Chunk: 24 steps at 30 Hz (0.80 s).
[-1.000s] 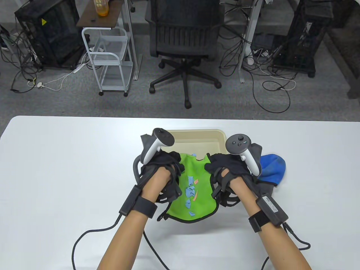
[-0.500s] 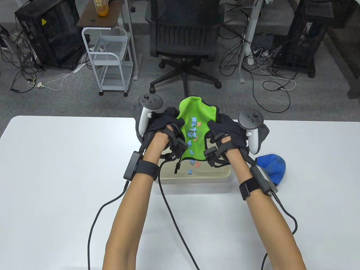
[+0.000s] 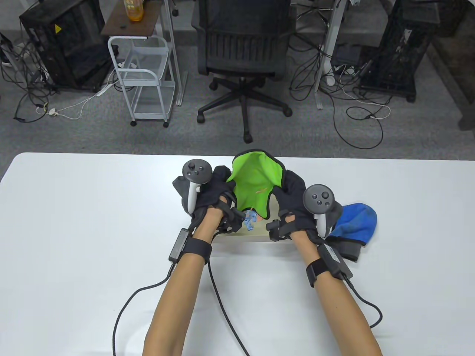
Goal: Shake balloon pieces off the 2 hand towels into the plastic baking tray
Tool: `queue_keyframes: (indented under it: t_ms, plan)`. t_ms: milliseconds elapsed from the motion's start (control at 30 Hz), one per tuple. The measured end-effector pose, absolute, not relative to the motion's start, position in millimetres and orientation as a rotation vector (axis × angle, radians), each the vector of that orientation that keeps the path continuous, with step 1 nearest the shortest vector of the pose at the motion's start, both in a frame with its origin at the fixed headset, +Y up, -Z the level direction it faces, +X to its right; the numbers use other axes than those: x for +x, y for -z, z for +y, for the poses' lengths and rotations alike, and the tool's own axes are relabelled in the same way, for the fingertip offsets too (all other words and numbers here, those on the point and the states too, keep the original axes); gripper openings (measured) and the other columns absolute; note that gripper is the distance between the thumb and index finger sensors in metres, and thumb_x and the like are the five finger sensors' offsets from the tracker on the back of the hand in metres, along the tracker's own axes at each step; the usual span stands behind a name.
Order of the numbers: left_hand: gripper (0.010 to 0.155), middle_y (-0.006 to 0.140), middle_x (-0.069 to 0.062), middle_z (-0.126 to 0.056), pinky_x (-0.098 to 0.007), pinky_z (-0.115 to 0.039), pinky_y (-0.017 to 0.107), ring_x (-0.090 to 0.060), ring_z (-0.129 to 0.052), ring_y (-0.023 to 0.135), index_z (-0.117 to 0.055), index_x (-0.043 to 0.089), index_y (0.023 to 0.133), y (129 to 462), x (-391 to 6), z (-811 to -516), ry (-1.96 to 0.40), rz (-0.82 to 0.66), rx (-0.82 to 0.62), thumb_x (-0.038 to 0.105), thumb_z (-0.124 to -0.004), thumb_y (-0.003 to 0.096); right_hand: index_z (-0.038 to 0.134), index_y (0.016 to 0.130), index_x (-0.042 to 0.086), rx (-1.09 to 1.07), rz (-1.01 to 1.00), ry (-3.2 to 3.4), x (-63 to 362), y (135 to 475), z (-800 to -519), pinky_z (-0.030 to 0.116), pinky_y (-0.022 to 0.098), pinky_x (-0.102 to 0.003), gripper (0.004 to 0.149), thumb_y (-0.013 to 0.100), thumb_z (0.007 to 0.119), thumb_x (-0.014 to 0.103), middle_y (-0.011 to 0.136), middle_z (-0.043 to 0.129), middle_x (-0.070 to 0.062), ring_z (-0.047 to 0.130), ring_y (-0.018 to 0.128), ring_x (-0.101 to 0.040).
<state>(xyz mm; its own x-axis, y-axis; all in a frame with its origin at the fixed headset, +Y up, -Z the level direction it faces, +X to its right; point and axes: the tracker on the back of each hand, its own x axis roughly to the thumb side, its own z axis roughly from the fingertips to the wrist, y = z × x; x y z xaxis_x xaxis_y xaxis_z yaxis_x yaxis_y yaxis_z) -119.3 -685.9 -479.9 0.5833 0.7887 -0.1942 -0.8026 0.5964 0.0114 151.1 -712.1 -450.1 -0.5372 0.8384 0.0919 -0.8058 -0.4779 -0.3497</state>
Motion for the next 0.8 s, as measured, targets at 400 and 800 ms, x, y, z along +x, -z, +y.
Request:
queue_keyframes:
  t_ms: [400,800]
  plan:
    - [0.038,0.076,0.011,-0.089,-0.044,-0.091,0.053,-0.022,-0.105,0.077,-0.067,0.043,0.071,467,-130,-610,-1.020,0.099,0.094,0.032,-0.081,0.0371,0.076,0.076,0.036,-0.033,-0.546,-1.995,153,447,-636,0.093,0.050,-0.022,0.041,0.037,0.088,0.036,0.100,0.074,0.009,0.098,0.072,-0.004]
    - [0.038,0.076,0.011,-0.089,-0.044,-0.090,0.053,-0.023,-0.104,0.078,-0.067,0.043,0.072,467,-128,-676,-0.884,0.137,-0.041,0.033,-0.081,0.0369,0.076,0.077,0.033,-0.115,-0.396,-2.081,154,438,-717,0.091,0.051,-0.028,0.042,0.037,0.087,0.037,0.101,0.072,0.002,0.096,0.074,-0.011]
